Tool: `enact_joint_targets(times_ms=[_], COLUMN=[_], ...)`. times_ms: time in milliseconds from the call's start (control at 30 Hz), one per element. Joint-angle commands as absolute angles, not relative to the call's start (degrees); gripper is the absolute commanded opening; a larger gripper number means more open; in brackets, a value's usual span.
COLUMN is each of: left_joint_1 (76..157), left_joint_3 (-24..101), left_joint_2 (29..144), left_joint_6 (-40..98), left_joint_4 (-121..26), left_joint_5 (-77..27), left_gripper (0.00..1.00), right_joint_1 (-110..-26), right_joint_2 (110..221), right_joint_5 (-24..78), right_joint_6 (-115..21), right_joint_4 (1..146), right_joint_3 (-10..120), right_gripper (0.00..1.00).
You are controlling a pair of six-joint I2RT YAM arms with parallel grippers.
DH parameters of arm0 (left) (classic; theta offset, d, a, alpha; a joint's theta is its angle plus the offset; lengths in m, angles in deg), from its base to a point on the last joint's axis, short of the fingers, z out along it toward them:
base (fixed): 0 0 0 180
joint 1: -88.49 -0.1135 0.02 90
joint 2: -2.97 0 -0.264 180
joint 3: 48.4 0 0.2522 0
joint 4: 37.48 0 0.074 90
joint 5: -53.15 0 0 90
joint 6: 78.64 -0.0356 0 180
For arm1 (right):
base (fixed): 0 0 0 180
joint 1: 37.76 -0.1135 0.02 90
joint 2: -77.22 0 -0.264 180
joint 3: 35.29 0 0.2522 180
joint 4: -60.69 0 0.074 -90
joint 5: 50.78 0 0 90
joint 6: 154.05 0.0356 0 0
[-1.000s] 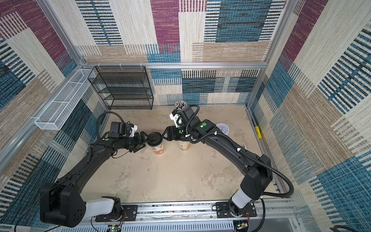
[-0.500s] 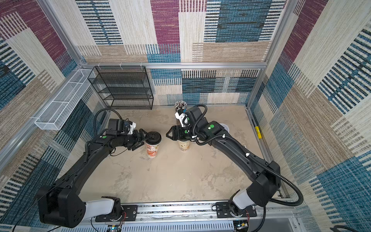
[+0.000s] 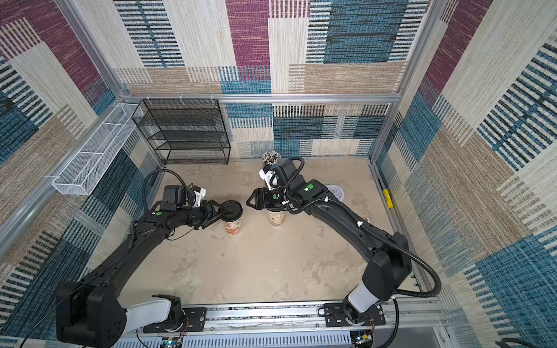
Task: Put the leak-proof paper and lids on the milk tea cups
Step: Secure the cup lid on the cup.
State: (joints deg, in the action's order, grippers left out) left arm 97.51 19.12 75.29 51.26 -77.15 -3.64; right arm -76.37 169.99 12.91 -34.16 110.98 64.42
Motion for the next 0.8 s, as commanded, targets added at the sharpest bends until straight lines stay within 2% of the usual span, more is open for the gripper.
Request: enact_joint_targets(times_ms=[0, 333, 767], left_joint_1=[97.5, 97.1, 96.7], left_joint_3=[19.2, 19.5, 21.6], left_joint_2=[75.9, 75.3, 74.6], left_joint_6=[50.3, 50.6, 50.9], left_joint_4=[-84.0, -85.1, -85.5], left_joint_5=[-8.7, -10.2, -10.8], left_gripper=[0.6, 0.61, 0.63], right_joint_1=[-78.0, -80.3, -80.7], right_joint_2=[174.9, 188.4, 195.1], right_joint_5=[13.1, 11.8, 14.4], right_joint_6=[-33.9, -34.4, -36.0], right_joint_4=[108.2, 108.4, 113.2], right_joint_3=[67.9, 78.8, 81.0], right_gripper=[0.7, 0.74, 0.66])
